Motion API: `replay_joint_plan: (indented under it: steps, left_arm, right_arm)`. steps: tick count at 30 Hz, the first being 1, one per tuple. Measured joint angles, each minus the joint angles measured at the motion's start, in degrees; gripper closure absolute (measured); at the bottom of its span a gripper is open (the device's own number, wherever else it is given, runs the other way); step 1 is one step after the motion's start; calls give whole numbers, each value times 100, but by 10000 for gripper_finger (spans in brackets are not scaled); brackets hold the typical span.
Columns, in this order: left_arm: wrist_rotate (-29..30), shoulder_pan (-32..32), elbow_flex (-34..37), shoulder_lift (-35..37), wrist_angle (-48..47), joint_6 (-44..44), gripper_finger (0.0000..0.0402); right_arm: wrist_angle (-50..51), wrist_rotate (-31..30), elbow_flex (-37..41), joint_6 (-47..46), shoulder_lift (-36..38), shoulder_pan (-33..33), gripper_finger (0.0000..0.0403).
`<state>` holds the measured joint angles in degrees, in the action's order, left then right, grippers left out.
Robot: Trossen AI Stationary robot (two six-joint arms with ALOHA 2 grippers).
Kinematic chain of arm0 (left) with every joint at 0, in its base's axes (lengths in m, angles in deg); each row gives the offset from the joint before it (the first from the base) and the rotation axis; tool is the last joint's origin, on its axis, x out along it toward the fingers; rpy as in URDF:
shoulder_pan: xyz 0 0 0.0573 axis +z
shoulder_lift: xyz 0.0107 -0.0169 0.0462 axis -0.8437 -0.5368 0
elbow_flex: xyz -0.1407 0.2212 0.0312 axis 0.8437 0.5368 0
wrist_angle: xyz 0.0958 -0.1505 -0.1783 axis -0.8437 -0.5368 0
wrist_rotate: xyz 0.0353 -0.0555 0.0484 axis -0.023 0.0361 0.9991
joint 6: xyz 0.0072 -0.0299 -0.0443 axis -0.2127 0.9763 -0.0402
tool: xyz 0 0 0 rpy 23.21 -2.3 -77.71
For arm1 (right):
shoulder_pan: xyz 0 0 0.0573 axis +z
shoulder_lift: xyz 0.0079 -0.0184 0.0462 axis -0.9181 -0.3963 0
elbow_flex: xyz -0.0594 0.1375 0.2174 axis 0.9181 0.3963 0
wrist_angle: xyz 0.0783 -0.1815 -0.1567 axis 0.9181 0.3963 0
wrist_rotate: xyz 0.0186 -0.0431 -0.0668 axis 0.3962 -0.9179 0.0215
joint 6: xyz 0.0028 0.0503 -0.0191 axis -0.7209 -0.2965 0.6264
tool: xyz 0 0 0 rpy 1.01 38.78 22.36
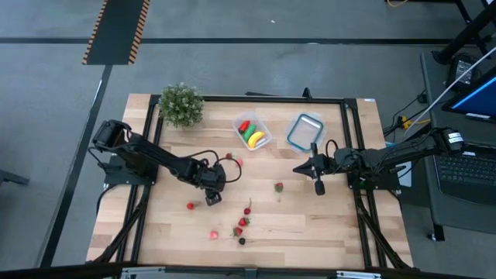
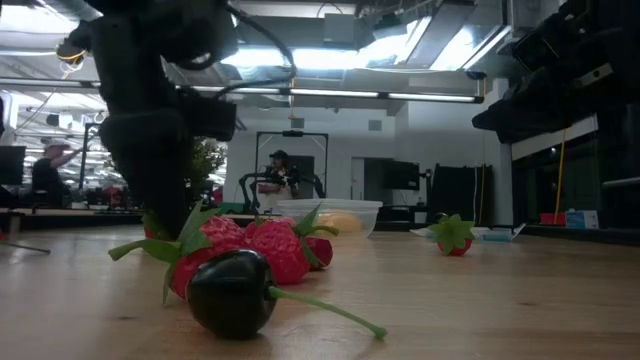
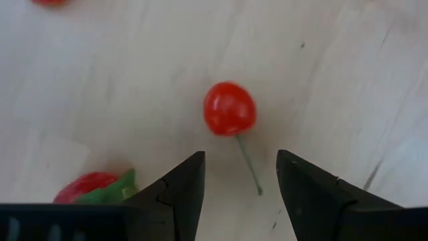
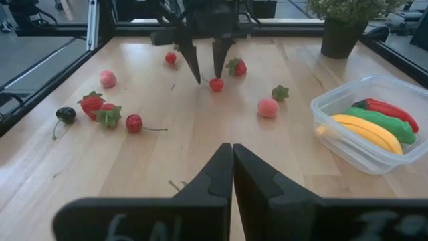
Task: Pick and placing Produce into tupperware
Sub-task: Put the top red cherry into the transparent container
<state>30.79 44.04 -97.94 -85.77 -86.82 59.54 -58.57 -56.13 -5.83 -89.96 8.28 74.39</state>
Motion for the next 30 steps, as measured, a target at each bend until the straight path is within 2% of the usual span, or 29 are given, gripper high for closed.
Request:
replay_joint_plan:
  steps: [5,12,16,22,30]
  left_arm:
    - [-75,26,-31,-283,35,15,234]
    - [-3,66,-22,-317,12,21,262]
    - [29,70,-22,-327,9,23,304]
    - [63,76,-20,-339,-47,30,393]
    - [70,76,-11,-328,-53,-163,400]
  right_arm:
    - [8,0,0,-11,0,0,387]
    - [8,1,0,-19,1,-1,387]
    - [9,1,0,-17,0,-1,387]
    - [11,0,0,-20,0,-1,387]
    - [16,2,0,-22,0,0,387]
